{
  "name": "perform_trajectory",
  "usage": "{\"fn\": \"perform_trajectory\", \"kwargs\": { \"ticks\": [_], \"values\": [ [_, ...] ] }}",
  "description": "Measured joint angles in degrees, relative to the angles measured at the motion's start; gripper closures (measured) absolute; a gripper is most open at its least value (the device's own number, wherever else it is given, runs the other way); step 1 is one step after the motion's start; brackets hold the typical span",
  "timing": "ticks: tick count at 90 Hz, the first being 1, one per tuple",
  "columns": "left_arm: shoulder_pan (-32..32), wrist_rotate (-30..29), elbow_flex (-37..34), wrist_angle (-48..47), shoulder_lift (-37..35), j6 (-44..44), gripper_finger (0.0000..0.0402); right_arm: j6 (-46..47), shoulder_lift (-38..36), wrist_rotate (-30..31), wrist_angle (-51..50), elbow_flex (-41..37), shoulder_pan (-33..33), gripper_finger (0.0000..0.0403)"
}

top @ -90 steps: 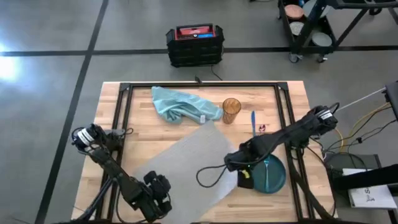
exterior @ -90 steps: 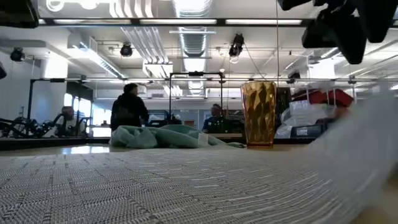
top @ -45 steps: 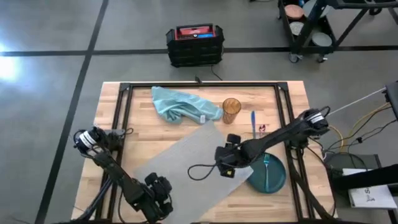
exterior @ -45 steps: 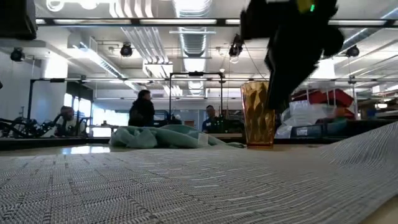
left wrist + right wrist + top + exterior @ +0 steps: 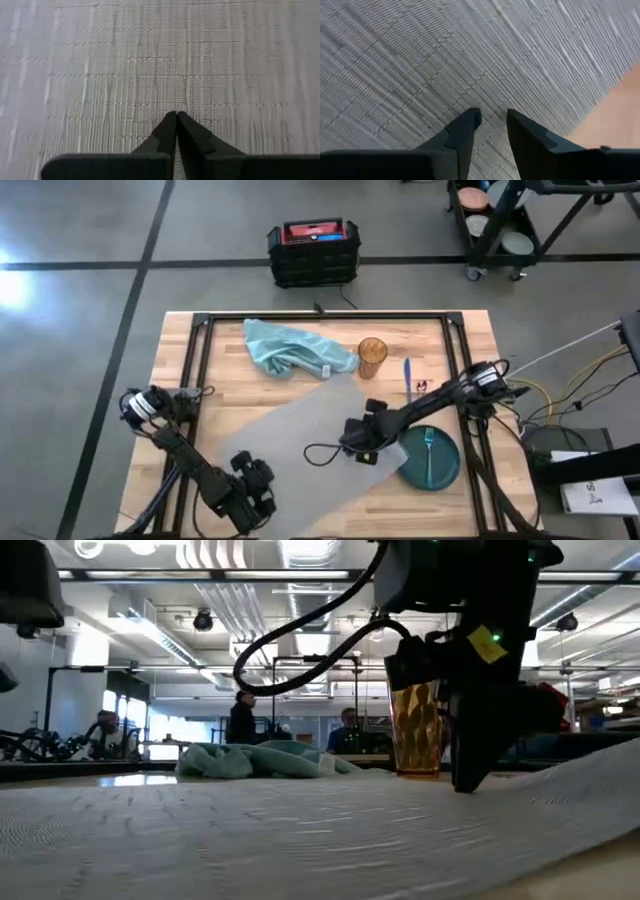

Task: Set table place
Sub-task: Prepare the gray table mat

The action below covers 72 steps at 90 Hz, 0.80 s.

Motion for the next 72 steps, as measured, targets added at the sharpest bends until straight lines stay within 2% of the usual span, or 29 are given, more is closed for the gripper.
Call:
{"fn": "perform_trajectory", "kwargs": {
  "ticks": [12,20,34,55,72],
  "values": [
    [-0.07,2.71,-0.39,-9.21,-1.88,-2.07,0.0402,2.59,-0.34,-2.1,-0.07,-0.04,1.05,0.0319],
    [-0.13,2.44,-0.74,-12.06,-2.94,-2.57,0.0402,2.95,-0.39,-4.54,-0.07,-0.04,1.7,0.0328],
    [-0.07,2.05,-3.17,-11.74,-2.98,-3.43,0.0402,5.54,-0.2,-6.2,1.23,-0.07,3.71,0.0343],
    [0.09,1.83,-4.36,-10.85,-3.19,-3.56,0.0402,6.21,-0.28,-5.55,1.62,0.72,4.48,0.0358],
    [1.08,1.7,-5.5,-13.35,-3.55,-1.24,0.0402,6.28,-0.15,-9.35,4.08,1.25,4.52,0.0357]
  ]
}}
